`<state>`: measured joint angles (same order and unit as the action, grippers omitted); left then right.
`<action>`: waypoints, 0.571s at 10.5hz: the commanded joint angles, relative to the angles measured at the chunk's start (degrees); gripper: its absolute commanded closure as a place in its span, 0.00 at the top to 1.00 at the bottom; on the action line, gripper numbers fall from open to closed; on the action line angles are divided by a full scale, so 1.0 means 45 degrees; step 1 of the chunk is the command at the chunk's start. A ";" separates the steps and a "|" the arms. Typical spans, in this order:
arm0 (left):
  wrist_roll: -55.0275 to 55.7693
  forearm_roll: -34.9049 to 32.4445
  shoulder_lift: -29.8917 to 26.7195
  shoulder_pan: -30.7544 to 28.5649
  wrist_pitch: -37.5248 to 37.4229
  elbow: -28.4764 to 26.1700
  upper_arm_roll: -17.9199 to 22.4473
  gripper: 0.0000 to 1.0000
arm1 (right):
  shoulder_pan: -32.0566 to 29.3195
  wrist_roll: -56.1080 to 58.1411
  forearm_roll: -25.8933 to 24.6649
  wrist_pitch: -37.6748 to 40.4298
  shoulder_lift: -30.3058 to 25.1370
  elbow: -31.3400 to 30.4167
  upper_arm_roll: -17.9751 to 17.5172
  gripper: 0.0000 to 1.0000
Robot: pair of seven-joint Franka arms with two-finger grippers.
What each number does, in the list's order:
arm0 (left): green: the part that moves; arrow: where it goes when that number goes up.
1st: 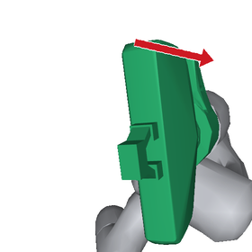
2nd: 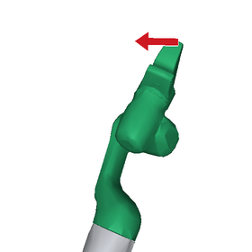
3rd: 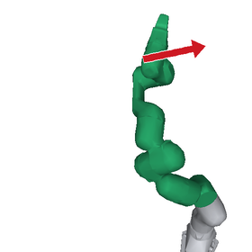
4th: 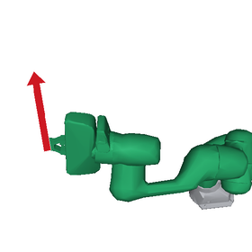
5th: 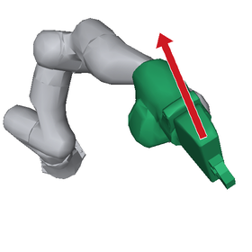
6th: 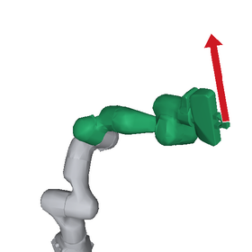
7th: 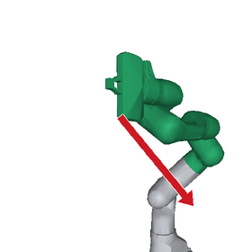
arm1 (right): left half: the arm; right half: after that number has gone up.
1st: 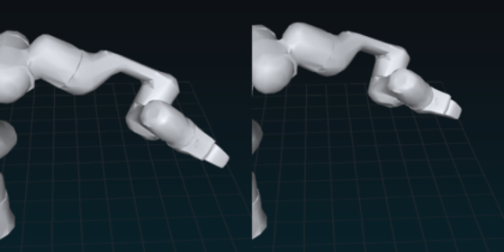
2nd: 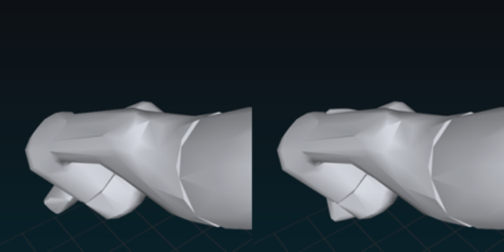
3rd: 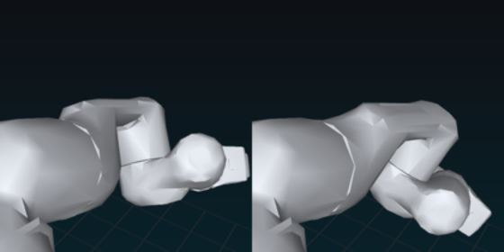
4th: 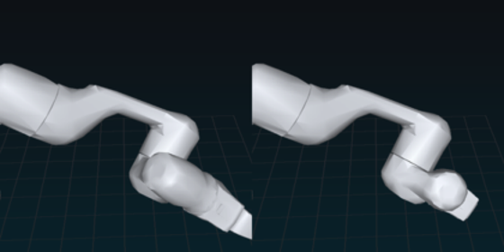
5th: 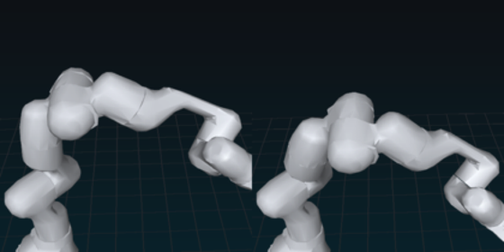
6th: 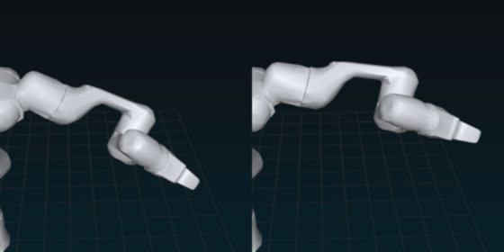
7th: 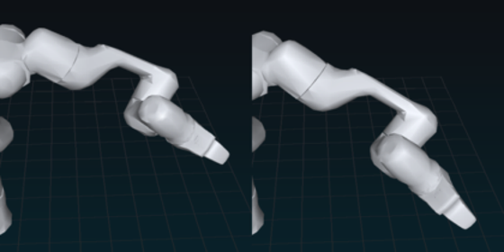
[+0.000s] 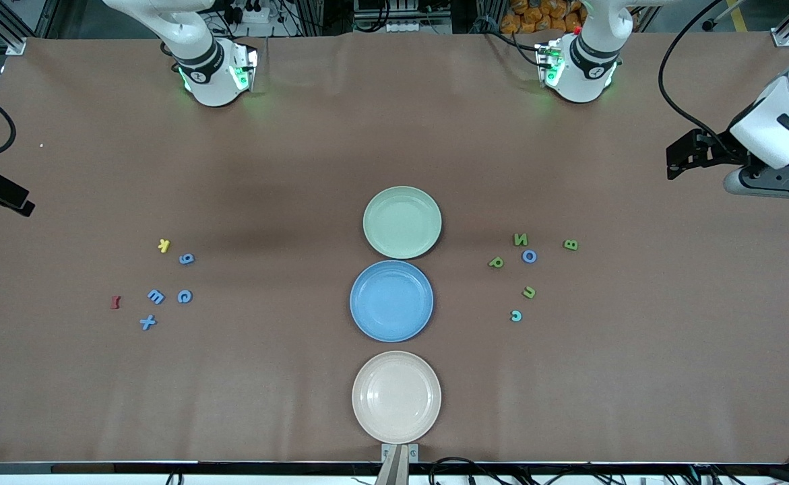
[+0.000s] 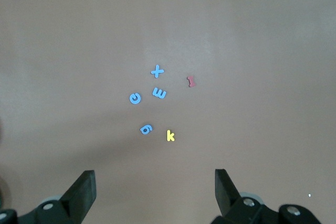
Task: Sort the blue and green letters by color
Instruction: 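Move the right gripper toward the blue letters while the left gripper approaches the green letters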
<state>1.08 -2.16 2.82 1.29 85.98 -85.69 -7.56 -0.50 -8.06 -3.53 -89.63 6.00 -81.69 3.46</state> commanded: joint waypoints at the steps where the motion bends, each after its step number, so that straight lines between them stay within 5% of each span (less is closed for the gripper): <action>1: 0.0209 -0.0125 0.0037 0.0007 -0.0044 0.0136 -0.0020 1.00 | -0.0044 0.0052 -0.0055 0.0054 0.0111 0.0204 -0.0085 1.00; 6: 0.0210 -0.0785 0.0505 0.0222 -0.0024 0.0117 -0.0156 1.00 | -0.0005 0.0052 -0.0055 0.0054 0.0169 0.0204 -0.0085 1.00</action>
<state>1.08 -2.40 3.59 1.67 85.99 -85.71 -7.68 -0.46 -8.06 -3.53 -89.63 6.20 -81.69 3.35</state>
